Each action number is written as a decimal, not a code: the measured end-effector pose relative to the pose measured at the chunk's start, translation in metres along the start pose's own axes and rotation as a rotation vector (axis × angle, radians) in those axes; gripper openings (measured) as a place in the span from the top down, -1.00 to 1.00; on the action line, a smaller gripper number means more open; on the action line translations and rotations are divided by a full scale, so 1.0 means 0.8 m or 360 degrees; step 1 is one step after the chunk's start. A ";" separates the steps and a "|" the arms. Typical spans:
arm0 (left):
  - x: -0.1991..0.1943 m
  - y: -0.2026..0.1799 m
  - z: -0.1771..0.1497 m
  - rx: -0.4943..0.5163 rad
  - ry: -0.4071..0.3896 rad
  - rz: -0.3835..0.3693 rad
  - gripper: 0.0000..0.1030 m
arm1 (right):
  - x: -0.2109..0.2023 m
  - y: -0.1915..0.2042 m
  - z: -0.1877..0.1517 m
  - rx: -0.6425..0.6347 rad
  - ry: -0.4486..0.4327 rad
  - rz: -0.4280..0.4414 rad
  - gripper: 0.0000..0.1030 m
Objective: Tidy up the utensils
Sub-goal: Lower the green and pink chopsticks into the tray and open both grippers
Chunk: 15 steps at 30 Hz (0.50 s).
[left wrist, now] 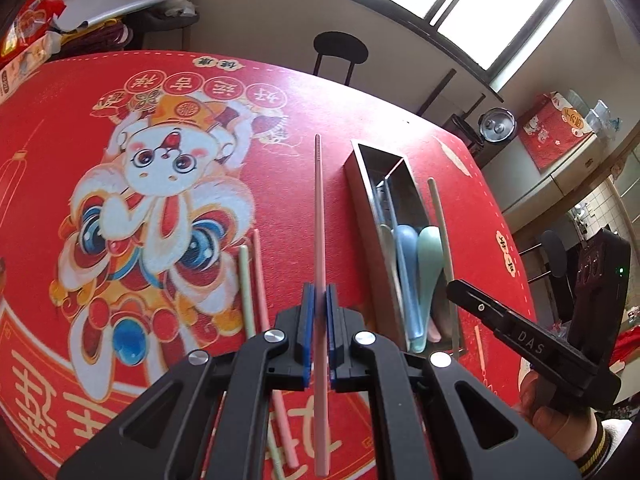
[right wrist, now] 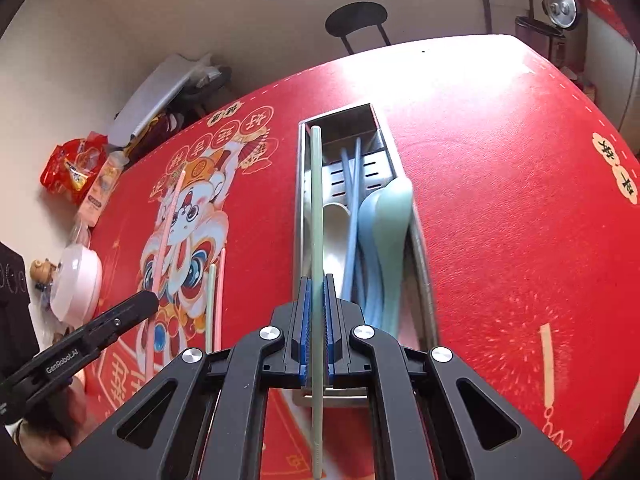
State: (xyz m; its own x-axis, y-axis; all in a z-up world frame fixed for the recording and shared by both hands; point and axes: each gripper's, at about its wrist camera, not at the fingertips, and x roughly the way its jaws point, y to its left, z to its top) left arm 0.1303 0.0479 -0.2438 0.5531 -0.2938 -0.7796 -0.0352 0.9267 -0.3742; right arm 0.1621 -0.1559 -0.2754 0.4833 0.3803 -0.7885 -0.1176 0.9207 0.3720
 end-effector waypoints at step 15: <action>0.060 -0.065 0.016 -0.0045 0.0059 -0.0046 0.89 | -0.003 -0.046 0.033 -0.0006 -0.0022 -0.0045 0.89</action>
State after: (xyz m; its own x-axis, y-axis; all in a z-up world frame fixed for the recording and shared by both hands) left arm 0.1693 -0.0117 -0.2557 0.5233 -0.3290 -0.7861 -0.0438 0.9108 -0.4104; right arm 0.1880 -0.1928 -0.2745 0.4984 0.3526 -0.7920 -0.1070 0.9316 0.3475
